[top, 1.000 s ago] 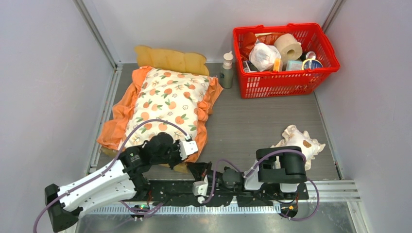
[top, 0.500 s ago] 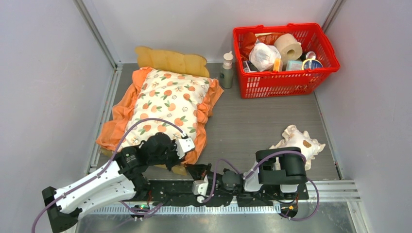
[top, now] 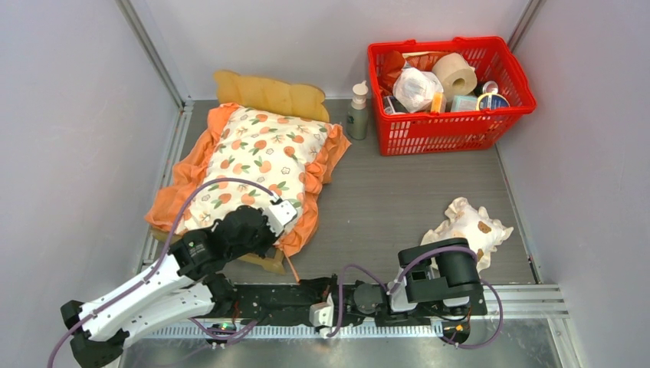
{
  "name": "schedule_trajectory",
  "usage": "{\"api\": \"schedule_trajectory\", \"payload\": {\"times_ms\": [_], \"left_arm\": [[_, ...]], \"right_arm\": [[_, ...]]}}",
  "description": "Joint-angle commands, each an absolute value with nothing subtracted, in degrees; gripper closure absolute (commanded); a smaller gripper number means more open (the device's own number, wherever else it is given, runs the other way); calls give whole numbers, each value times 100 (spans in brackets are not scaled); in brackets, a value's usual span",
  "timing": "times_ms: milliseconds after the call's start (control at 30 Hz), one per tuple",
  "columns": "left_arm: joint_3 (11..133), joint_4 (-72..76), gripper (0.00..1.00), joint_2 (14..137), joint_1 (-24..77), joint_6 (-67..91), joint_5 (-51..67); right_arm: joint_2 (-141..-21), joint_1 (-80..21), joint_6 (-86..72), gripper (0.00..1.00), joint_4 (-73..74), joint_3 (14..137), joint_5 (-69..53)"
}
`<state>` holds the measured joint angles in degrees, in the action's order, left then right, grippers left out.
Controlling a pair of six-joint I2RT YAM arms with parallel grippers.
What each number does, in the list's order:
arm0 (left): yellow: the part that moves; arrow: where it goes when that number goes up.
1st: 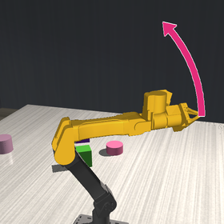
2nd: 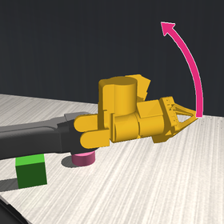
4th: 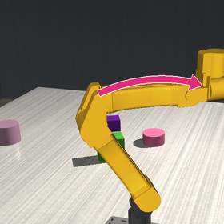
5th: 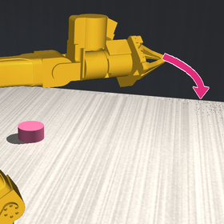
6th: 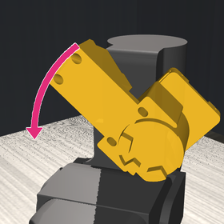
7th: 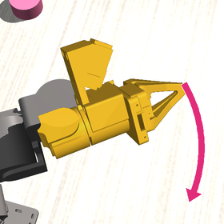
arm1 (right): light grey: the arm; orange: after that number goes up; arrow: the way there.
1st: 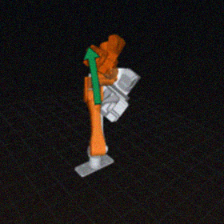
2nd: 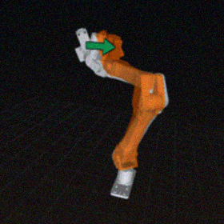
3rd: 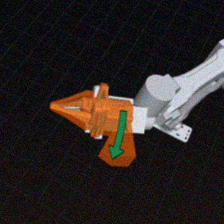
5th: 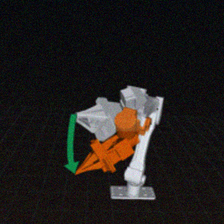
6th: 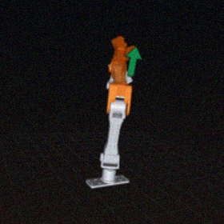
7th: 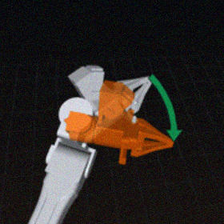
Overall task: Set up the pet bed
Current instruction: Tie the ropes to the bed frame.
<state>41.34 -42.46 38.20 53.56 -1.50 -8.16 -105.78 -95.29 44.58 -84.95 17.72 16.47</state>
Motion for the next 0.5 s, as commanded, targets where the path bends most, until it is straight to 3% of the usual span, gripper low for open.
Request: {"api": "schedule_trajectory", "payload": {"times_ms": [0, 467], "left_arm": [[4638, -3846, 100, 3673, 5278, -42, -1101], [4579, -4208, 100, 3410, 5281, 1372, 118]], "right_arm": [[-10512, -9589, 4254, 95, -9291, 1767, 1724], [-10398, -9529, 3487, 95, -9287, 1991, 2770]]}}
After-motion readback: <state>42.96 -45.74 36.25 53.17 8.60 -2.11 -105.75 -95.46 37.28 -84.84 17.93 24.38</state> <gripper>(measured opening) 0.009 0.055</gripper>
